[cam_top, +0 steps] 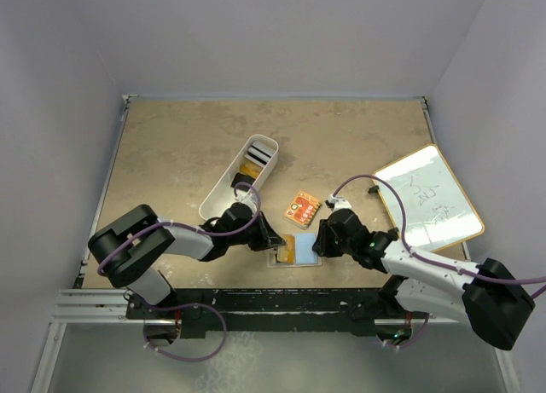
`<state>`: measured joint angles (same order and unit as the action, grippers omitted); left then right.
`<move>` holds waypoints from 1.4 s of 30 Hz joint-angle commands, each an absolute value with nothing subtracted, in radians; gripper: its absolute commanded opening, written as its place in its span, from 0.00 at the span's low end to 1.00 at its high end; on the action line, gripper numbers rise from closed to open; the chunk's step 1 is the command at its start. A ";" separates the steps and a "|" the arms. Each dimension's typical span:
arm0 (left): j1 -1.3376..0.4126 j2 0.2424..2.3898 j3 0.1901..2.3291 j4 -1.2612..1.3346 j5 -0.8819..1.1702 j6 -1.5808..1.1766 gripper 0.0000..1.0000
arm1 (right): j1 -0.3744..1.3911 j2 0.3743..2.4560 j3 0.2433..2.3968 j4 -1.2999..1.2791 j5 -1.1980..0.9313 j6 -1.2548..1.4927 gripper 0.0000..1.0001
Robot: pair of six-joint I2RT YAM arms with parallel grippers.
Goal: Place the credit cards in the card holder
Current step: Insert the credit card into the card holder.
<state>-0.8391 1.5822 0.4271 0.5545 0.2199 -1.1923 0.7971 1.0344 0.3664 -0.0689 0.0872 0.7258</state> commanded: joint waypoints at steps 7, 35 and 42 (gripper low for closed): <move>-0.844 1.573 0.416 0.557 0.146 -1.233 0.00 | 0.793 1.046 0.362 -0.033 0.092 0.724 0.27; -0.854 1.648 0.429 0.640 0.244 -1.194 0.00 | 0.792 1.048 0.344 -0.019 0.092 0.736 0.25; -0.853 1.650 0.492 0.533 0.209 -1.108 0.00 | 0.793 1.042 0.348 -0.021 0.090 0.735 0.25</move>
<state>-0.8513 1.6436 0.4446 0.6197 0.2321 -1.1969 0.7971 1.0428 0.3519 -0.0391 0.0868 0.7303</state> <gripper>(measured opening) 0.003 0.252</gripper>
